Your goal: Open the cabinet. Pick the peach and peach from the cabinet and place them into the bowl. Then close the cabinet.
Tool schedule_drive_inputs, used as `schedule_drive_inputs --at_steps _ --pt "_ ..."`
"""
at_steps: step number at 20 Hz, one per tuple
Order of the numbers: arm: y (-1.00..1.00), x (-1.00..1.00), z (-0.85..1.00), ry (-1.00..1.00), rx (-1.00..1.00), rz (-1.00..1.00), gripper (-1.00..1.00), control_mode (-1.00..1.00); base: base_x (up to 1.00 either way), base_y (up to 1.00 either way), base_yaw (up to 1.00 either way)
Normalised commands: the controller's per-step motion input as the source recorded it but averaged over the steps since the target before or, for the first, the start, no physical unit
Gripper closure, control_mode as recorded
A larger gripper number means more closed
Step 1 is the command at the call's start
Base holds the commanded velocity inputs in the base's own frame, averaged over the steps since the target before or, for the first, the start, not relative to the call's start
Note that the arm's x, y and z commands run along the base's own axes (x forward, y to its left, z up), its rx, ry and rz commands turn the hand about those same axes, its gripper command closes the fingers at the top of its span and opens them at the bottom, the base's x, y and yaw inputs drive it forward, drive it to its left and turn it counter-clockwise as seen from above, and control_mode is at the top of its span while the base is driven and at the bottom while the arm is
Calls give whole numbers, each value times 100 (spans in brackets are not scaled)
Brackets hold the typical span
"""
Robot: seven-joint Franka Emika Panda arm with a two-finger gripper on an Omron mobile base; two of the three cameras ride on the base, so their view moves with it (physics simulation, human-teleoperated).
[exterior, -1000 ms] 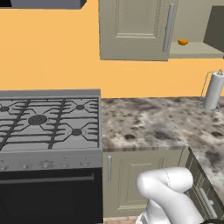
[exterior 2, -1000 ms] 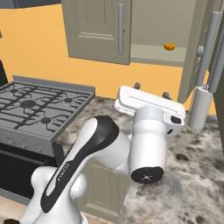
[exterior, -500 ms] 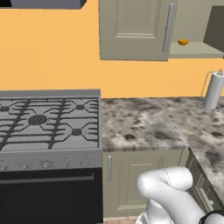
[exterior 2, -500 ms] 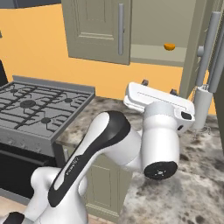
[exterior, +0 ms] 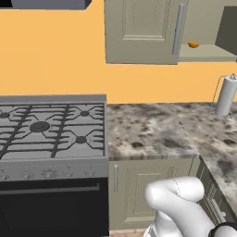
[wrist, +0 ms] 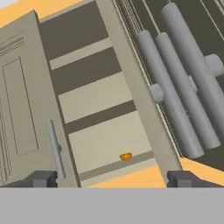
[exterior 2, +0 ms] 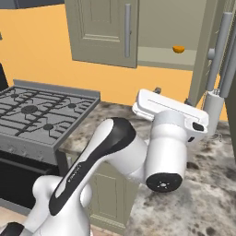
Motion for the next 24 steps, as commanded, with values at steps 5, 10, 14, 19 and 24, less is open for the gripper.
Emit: schedule_drive_inputs --at_steps 5,10,14,19,24 --pt "-11 13 -18 6 0 0 -100 -100 0 0 0" --pt "-27 17 -12 5 1 0 -100 -100 0 0 0" --pt "-48 25 0 4 9 1 -100 -100 0 0 0" --pt "-61 35 0 4 12 10 -100 -100 0 0 0" --pt "-30 72 -26 3 4 15 -100 -100 0 0 0"
